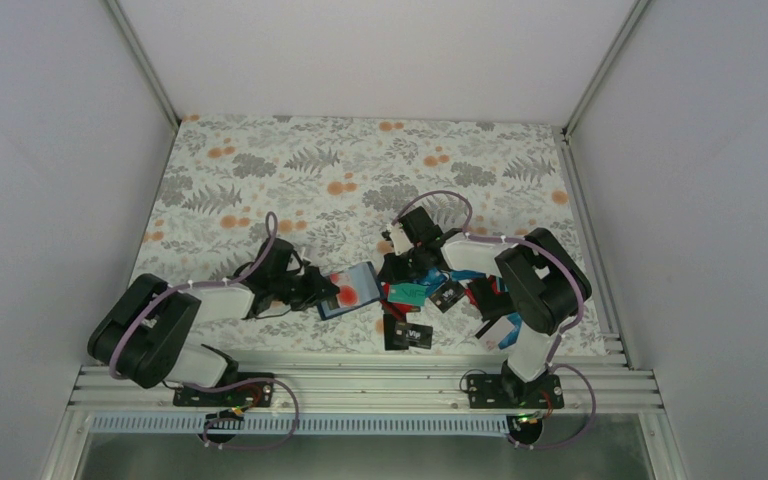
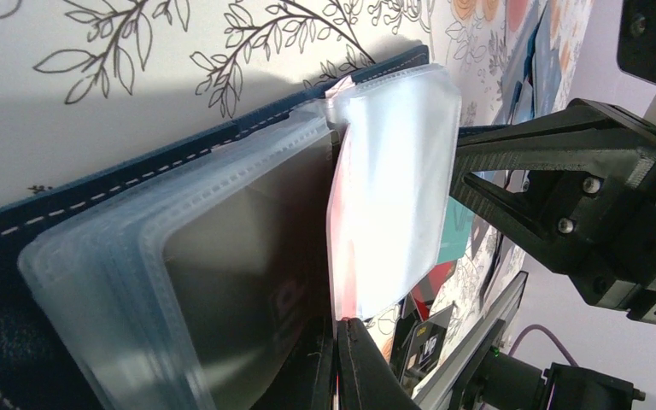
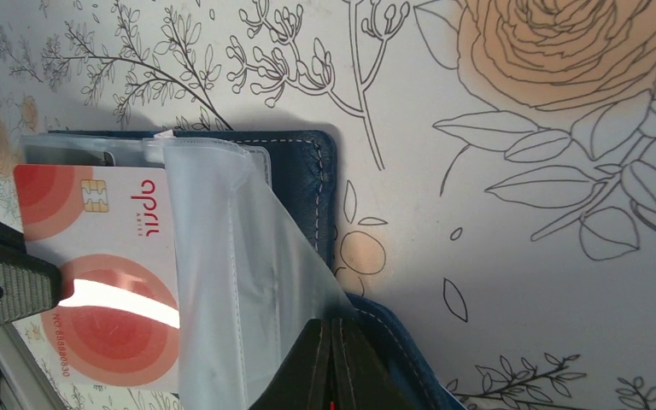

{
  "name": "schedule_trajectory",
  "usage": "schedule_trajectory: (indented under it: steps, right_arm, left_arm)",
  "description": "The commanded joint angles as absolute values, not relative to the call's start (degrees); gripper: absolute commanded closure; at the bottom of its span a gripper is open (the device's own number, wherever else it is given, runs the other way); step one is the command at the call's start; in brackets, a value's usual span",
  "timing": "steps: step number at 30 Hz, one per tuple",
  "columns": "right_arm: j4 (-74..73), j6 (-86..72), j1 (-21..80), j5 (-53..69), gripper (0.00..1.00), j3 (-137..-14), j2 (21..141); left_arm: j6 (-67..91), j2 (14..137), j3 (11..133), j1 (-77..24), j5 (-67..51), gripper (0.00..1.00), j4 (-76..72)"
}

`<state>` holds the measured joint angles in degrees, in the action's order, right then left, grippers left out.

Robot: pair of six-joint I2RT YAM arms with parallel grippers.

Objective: Put the credit cards into the card holder

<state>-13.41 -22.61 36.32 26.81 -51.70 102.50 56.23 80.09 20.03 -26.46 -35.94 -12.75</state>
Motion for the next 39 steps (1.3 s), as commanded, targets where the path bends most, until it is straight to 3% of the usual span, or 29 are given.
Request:
schedule_trajectory:
  steps: [1,9,17,39]
  right_arm:
    - [-17.48,-21.71,37.14,23.76,0.96,-49.30,105.00]
    - [-17.27,-21.93,37.21,23.90,0.96,-48.70,104.95]
    - [-17.31,-21.82,37.27,23.90,0.96,-48.86,105.11]
    - [-18.10,-21.53,37.53,23.70,0.96,-49.22,104.94]
  left_arm:
    - [57.04,82.33,19.06,-26.19,-36.08,0.98,-15.06]
    - [60.93,83.19,16.11,-25.95,-36.83,0.98,-20.56]
    - [62.22,76.90,15.13,-24.92,-35.88,0.98,-16.73]
    - [62.45,87.06,17.12,-24.85,-37.43,0.98,-23.56]
